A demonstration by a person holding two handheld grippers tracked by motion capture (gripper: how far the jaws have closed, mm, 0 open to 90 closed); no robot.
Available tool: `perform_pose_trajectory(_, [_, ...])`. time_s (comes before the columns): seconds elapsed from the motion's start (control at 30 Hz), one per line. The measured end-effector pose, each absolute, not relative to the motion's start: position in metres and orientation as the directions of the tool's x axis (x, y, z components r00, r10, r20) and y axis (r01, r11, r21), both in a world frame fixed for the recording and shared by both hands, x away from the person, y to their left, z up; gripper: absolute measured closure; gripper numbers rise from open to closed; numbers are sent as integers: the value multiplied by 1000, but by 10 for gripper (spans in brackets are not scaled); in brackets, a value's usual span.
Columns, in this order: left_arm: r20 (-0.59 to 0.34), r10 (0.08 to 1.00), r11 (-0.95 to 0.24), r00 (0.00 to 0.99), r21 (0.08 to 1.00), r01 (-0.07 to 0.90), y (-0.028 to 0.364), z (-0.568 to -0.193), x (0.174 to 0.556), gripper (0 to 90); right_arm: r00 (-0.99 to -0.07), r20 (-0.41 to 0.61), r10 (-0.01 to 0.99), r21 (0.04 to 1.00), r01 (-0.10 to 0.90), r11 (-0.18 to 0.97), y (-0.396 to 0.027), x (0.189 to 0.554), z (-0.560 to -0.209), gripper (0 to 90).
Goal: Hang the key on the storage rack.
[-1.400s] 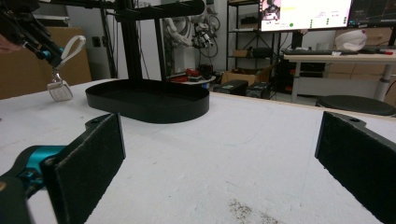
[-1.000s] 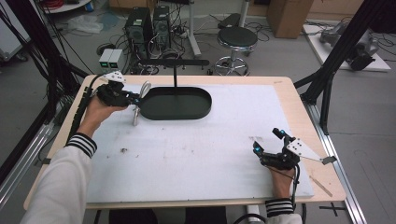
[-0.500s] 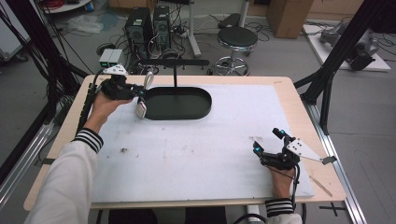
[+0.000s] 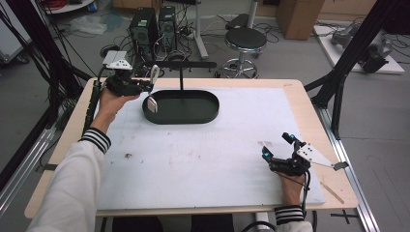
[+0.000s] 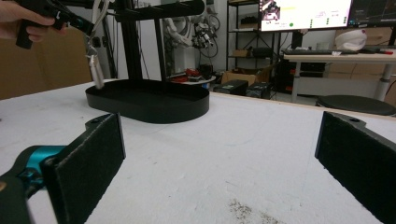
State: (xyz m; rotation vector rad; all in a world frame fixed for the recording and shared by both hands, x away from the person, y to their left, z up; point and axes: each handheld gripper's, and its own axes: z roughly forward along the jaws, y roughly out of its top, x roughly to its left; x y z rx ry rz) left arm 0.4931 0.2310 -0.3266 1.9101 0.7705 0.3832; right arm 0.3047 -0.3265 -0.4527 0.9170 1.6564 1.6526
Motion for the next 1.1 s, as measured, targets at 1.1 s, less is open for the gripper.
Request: perform_pose_trajectory(1.1, [-158, 725, -192, 671, 889, 417, 248, -341, 508, 739, -570, 35, 821, 999, 40, -15, -327, 305, -453, 5])
